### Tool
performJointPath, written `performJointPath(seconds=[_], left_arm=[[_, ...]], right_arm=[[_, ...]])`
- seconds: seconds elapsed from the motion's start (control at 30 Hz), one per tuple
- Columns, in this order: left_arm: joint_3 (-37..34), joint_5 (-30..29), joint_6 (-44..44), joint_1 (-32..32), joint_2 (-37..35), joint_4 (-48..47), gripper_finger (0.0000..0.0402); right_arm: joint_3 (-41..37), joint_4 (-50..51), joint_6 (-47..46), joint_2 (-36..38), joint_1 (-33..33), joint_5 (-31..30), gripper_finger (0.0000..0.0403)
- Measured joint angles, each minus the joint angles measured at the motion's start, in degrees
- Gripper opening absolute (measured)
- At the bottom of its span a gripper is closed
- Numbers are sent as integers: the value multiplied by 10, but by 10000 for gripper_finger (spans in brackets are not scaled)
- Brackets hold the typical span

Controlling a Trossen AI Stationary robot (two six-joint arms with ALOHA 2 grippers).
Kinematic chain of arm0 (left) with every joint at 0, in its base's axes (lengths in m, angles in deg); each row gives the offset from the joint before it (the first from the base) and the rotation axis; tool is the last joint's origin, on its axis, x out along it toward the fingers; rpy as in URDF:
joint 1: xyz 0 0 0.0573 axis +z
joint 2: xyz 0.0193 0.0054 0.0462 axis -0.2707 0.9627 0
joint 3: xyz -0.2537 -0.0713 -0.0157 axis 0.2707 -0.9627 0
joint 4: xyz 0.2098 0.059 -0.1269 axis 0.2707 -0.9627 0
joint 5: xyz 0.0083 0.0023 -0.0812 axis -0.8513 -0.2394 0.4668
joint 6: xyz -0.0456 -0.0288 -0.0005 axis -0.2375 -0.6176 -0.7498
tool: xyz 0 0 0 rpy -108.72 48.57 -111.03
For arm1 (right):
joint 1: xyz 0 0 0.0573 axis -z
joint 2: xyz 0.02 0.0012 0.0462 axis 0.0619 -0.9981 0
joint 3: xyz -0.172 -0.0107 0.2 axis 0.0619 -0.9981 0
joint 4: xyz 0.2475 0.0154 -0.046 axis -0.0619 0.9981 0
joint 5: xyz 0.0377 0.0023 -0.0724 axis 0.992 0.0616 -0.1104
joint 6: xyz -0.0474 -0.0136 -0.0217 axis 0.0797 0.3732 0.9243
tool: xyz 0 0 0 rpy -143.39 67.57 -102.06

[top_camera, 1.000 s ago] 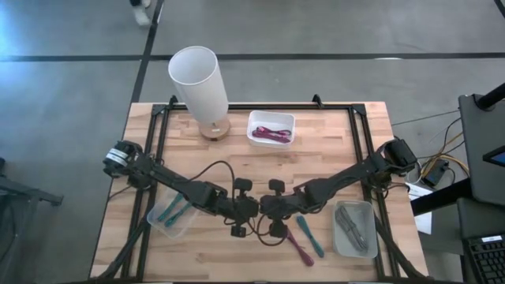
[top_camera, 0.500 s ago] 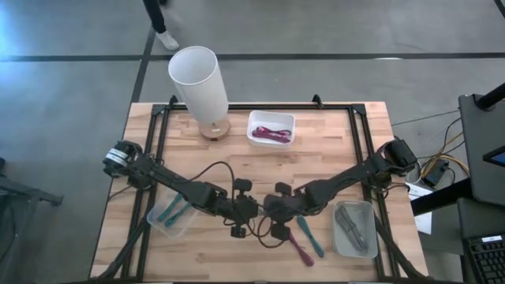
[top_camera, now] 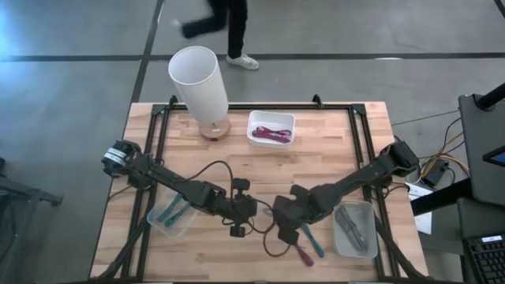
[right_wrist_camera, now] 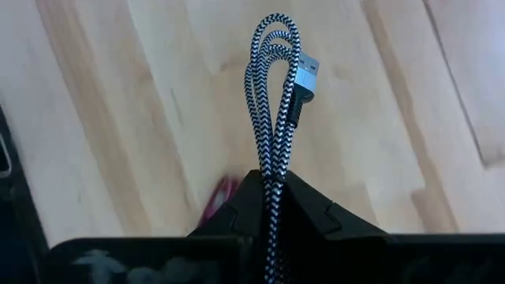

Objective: Pick & Place USB Port
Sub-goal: Put the white charger cable into the gray bin

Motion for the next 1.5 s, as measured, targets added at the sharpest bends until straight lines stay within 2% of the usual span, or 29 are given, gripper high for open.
performJointPath(seconds=[0.17, 0.33, 0.6, 0.83, 1.13, 1.33, 1.5], left_arm=[[0, 0, 0, 0, 0, -5, 115], [0, 0, 3, 0, 0, -11, 115], [0, 0, 3, 0, -1, -13, 115], [0, 0, 3, 0, -1, -13, 115], [0, -5, 3, 0, -1, -11, 114], [0, -5, 3, 0, -1, -11, 114], [0, -5, 3, 0, -1, -11, 114]], right_arm=[[20, 56, -40, 0, -42, -3, 29], [39, 144, -127, 7, -84, -10, 29], [40, 296, -370, 47, -162, -20, 29], [40, 311, -539, 65, -246, -10, 29], [37, 359, -735, 66, -329, 58, 29], [31, 359, -816, 66, -365, 77, 29], [21, 353, -821, 66, -375, 78, 29]])
